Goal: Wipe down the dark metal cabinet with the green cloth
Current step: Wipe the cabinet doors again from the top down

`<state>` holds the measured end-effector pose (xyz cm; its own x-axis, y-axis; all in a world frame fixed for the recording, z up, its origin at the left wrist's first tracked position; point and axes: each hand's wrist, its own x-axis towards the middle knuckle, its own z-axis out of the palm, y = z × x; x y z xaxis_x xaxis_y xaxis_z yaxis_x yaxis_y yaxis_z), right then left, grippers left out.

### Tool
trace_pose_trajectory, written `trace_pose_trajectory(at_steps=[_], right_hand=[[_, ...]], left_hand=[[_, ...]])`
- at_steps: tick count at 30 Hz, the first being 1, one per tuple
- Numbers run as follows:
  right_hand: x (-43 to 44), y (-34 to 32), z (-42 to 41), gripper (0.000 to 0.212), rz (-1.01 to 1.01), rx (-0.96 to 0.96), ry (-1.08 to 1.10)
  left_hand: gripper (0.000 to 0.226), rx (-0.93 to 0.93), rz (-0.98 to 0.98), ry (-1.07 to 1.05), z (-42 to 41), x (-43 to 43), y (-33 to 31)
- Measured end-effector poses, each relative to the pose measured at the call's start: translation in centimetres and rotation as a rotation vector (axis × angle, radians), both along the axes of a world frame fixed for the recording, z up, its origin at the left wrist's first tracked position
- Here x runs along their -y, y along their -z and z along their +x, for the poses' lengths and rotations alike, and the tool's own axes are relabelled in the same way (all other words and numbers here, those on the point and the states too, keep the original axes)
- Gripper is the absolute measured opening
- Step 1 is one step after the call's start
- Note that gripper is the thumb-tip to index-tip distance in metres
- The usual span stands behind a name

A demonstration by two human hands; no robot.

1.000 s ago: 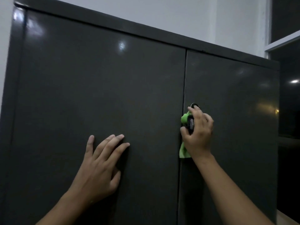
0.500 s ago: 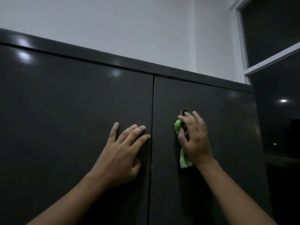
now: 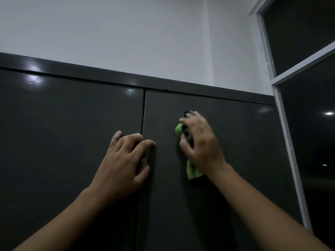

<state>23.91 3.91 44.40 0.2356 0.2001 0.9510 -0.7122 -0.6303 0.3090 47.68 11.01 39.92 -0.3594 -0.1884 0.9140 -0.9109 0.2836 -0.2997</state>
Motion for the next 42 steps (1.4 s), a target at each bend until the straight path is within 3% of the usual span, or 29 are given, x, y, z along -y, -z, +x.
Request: trace_pose_trajectory(at_steps=[4,7,9,13,15,17,24,29,31,37,39,42], right_hand=[[-0.7,7.3,0.7,0.044,-0.08,-0.417,0.015],[-0.5,7.5,-1.2,0.042,-0.142,-0.568,0.07],[0.0,5.0,-2.2,0.043,-0.111,-0.45,0.048],[0.3,-0.3,-1.6,0.044,0.051,0.125,-0.168],[0.1,-0.2,0.2,0.043,0.041,0.193,-0.15],[-0.7,1.6,2.1,0.044,0.037,0.084,-0.121],[-2.4,15.6,6.8,0.035,-0.045,-0.71,-0.109],[-3.0,19.4,5.7,0.036,-0.032,-0.998,-0.033],[-3.0,16.9,5.7,0.035,-0.049,-0.899,-0.033],[-3.3,10.0,6.1,0.047,0.069,-0.127,-0.011],[-3.4,11.7,7.0,0.048,0.075,-0.119,-0.01],[-3.2,16.3,6.5,0.041,-0.007,-0.463,-0.022]], left_hand=[[0.053,0.004,-0.015,-0.012,0.0,0.1,0.1],[0.052,0.029,-0.001,-0.009,0.3,0.0,0.0],[0.052,0.085,0.016,-0.015,1.0,-0.3,-0.1],[0.053,0.194,0.087,-0.052,3.0,-1.2,0.1],[0.053,0.22,0.122,-0.052,4.4,-1.6,0.4],[0.054,0.238,0.131,-0.065,5.5,-1.9,0.8],[0.053,0.2,0.127,-0.028,6.4,-2.3,1.9],[0.056,0.222,0.177,-0.048,6.9,-2.8,2.4],[0.056,0.225,0.167,-0.058,7.0,-2.9,2.8],[0.058,0.235,0.181,-0.101,7.2,-2.9,3.0],[0.058,0.211,0.162,-0.098,7.0,-2.9,3.2],[0.058,0.164,0.113,-0.091,5.8,-2.9,3.3]])
